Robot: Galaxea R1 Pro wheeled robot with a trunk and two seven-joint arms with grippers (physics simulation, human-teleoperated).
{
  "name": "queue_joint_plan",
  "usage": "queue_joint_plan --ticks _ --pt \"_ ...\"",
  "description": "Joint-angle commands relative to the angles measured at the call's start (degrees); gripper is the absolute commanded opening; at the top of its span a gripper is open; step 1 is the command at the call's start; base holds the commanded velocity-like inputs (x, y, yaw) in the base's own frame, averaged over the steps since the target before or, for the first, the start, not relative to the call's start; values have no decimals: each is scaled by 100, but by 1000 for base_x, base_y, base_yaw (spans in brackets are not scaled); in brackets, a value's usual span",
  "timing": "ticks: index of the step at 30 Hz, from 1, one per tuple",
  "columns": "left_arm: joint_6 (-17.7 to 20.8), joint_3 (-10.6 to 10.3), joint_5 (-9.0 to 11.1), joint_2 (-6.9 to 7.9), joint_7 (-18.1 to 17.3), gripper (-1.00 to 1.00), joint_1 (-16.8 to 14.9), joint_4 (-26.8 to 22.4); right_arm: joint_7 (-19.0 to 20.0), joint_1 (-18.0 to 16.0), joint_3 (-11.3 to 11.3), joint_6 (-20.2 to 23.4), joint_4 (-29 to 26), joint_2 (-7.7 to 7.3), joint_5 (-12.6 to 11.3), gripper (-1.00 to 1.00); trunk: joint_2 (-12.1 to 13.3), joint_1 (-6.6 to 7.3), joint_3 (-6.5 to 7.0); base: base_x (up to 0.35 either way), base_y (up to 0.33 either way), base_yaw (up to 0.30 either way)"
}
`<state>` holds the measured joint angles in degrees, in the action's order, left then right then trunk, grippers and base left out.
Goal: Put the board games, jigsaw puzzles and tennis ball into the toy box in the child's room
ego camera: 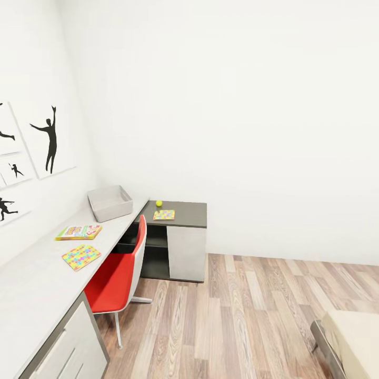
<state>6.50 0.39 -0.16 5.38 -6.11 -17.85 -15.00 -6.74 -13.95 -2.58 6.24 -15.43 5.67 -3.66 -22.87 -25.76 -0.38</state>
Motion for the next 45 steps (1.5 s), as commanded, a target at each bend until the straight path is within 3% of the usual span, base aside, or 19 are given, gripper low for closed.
queue_joint_plan --ticks 1,15,28,45 --pt "36 5 -2 2 -22 100 1 -12 -12 2 -25 25 -12 4 -39 100 -5 -2 -4 0 0 0" --pt "28 5 -13 20 -22 100 9 -12 -12 1 -26 26 -12 4 -39 100 -5 -2 -4 73 -42 0" --pt "-238 0 -13 20 -22 100 10 104 -12 2 -26 26 -12 4 -39 100 -5 -2 -4 220 -74 0" --pt "-289 -12 -19 15 -22 100 10 163 -12 6 -23 26 -12 4 -39 100 -5 -2 -4 245 -4 0"
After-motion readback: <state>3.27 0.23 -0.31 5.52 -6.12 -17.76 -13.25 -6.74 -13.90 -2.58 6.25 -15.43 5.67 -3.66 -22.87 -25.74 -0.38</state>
